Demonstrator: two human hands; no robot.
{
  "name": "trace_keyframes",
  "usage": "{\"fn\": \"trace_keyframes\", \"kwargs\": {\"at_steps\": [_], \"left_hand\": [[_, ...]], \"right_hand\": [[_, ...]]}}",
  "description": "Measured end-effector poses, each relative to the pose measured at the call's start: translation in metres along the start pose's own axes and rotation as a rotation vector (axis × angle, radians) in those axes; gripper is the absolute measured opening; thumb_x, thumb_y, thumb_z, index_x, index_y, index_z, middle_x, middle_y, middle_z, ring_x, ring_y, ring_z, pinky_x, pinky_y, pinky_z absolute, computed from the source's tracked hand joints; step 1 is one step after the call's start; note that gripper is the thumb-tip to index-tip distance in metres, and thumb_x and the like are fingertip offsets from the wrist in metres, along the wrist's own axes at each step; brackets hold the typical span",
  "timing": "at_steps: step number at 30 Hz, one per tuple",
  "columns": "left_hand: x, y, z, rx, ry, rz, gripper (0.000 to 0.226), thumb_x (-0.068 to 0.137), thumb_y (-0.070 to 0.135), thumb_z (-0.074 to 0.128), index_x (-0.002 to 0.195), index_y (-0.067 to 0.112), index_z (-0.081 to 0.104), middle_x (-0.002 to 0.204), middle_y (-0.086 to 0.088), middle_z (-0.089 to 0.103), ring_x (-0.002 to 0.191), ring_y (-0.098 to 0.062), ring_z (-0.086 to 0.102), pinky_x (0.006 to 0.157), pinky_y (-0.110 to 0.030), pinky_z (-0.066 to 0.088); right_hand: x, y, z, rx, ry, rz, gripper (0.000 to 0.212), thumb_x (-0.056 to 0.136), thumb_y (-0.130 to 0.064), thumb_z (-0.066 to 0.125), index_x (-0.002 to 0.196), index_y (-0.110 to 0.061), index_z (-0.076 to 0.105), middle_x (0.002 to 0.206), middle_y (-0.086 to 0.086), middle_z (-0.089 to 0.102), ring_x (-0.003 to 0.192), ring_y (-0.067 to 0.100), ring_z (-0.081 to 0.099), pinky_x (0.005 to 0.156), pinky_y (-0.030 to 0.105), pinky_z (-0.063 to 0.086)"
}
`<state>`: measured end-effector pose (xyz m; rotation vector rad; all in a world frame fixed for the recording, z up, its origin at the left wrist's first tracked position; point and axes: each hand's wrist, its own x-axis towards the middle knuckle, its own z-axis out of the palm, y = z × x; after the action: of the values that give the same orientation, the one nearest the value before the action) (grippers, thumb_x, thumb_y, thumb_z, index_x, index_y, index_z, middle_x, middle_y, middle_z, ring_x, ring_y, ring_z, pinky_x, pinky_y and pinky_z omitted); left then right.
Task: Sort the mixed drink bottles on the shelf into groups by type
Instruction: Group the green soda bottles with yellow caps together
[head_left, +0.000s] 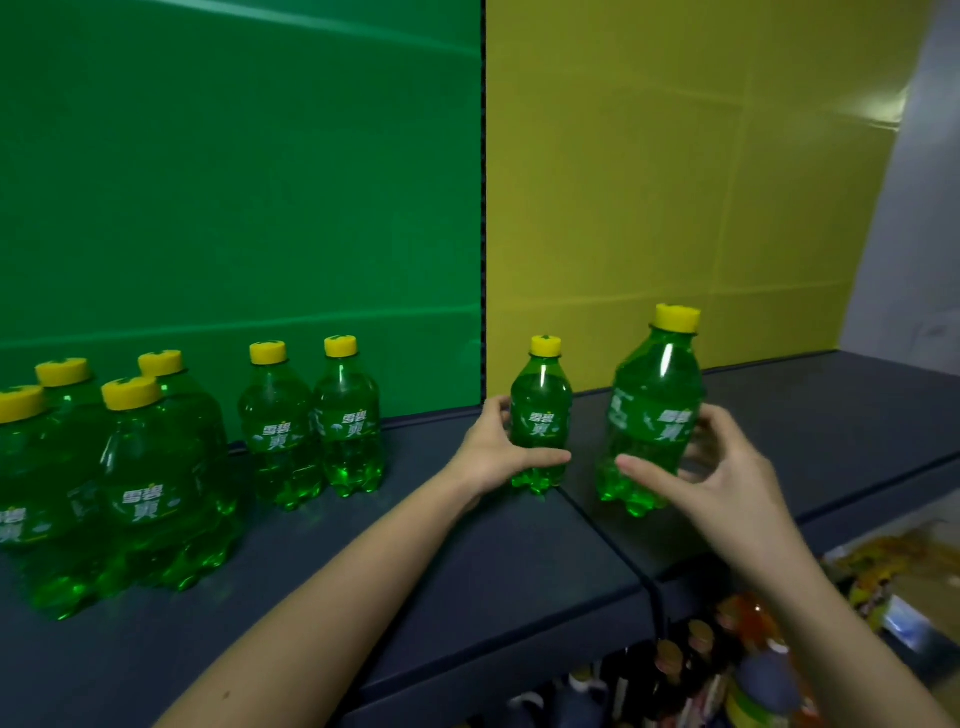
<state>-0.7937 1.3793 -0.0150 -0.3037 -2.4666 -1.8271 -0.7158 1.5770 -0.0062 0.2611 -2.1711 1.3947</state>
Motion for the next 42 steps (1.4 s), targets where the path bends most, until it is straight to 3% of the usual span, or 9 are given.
{"fn": "trace_keyframes", "kwargs": {"at_steps": [6, 14, 22, 25, 28, 31, 33, 37, 42], "left_hand": [[0.008, 0.0, 0.021, 0.211, 0.214, 0.072, 0.075, 0.061, 0.028, 0.085, 0.119, 0.01, 0.041, 0.122, -0.007, 0.054, 0.112, -0.022, 0.051, 0.094, -0.034, 0.044], [-0.032, -0.001, -0.014, 0.381, 0.429, 0.179, 0.064, 0.05, 0.045, 0.087, 0.095, 0.021, 0.049, 0.099, 0.002, 0.064, 0.096, -0.02, 0.06, 0.086, -0.036, 0.049], [-0.094, 0.001, -0.075, 0.474, 0.663, 0.143, 0.072, 0.047, 0.047, 0.088, 0.104, 0.015, 0.057, 0.099, 0.0, 0.068, 0.093, -0.017, 0.062, 0.084, -0.032, 0.05], [-0.116, -0.007, -0.088, 0.548, 0.727, 0.091, 0.071, 0.047, 0.048, 0.087, 0.103, 0.016, 0.058, 0.1, 0.0, 0.069, 0.094, -0.02, 0.063, 0.083, -0.033, 0.05], [-0.129, -0.015, -0.099, 0.575, 0.781, 0.014, 0.082, 0.048, 0.05, 0.086, 0.114, 0.012, 0.056, 0.11, -0.004, 0.067, 0.105, -0.024, 0.061, 0.089, -0.034, 0.049], [-0.135, -0.019, -0.109, 0.586, 0.804, -0.048, 0.094, 0.048, 0.058, 0.083, 0.122, 0.009, 0.052, 0.116, -0.005, 0.065, 0.109, -0.024, 0.059, 0.092, -0.035, 0.048], [-0.137, -0.019, -0.112, 0.604, 0.817, -0.067, 0.088, 0.05, 0.058, 0.082, 0.116, 0.008, 0.053, 0.111, -0.006, 0.066, 0.105, -0.025, 0.06, 0.088, -0.037, 0.05], [-0.14, -0.023, -0.112, 0.607, 0.827, -0.037, 0.075, 0.057, 0.05, 0.082, 0.112, 0.012, 0.049, 0.108, -0.005, 0.066, 0.101, -0.025, 0.061, 0.082, -0.033, 0.049], [-0.151, -0.028, -0.107, 0.632, 0.75, -0.009, 0.085, 0.076, 0.041, 0.071, 0.14, 0.009, 0.025, 0.136, -0.006, 0.049, 0.123, -0.024, 0.048, 0.096, -0.029, 0.038]], "right_hand": [[-0.005, 0.011, -0.029, -0.044, 0.041, 0.046, 0.065, 0.058, -0.028, 0.082, 0.114, -0.017, 0.052, 0.105, 0.0, 0.064, 0.088, -0.001, 0.058, 0.075, 0.017, 0.044], [-0.003, 0.011, -0.002, 0.037, -0.041, 0.056, 0.062, 0.058, -0.023, 0.085, 0.111, -0.021, 0.053, 0.103, -0.003, 0.064, 0.089, -0.004, 0.058, 0.071, 0.011, 0.043], [-0.002, -0.018, 0.065, 0.169, -0.245, -0.02, 0.061, 0.06, -0.02, 0.085, 0.112, -0.019, 0.053, 0.101, -0.015, 0.062, 0.079, -0.019, 0.059, 0.062, 0.0, 0.044], [-0.006, -0.028, 0.093, 0.199, -0.326, -0.039, 0.065, 0.057, -0.025, 0.085, 0.114, -0.02, 0.053, 0.105, -0.011, 0.065, 0.086, -0.011, 0.063, 0.067, 0.006, 0.049], [-0.01, -0.036, 0.117, 0.235, -0.391, -0.054, 0.067, 0.057, -0.024, 0.086, 0.115, -0.019, 0.053, 0.107, -0.007, 0.066, 0.088, -0.004, 0.065, 0.07, 0.011, 0.052], [-0.013, -0.043, 0.135, 0.243, -0.448, -0.061, 0.072, 0.056, -0.031, 0.086, 0.117, -0.022, 0.051, 0.111, -0.006, 0.065, 0.095, 0.005, 0.065, 0.082, 0.028, 0.056], [-0.015, -0.045, 0.145, 0.239, -0.471, -0.068, 0.075, 0.053, -0.041, 0.085, 0.117, -0.025, 0.049, 0.113, -0.007, 0.064, 0.098, 0.008, 0.065, 0.086, 0.037, 0.055], [-0.017, -0.046, 0.161, 0.191, -0.508, -0.09, 0.07, 0.055, -0.042, 0.083, 0.112, -0.03, 0.046, 0.113, -0.008, 0.062, 0.101, 0.01, 0.063, 0.09, 0.04, 0.053], [-0.015, -0.042, 0.168, 0.118, -0.55, -0.127, 0.071, 0.061, -0.038, 0.082, 0.119, -0.024, 0.044, 0.117, -0.003, 0.062, 0.106, 0.013, 0.06, 0.092, 0.041, 0.051]]}}
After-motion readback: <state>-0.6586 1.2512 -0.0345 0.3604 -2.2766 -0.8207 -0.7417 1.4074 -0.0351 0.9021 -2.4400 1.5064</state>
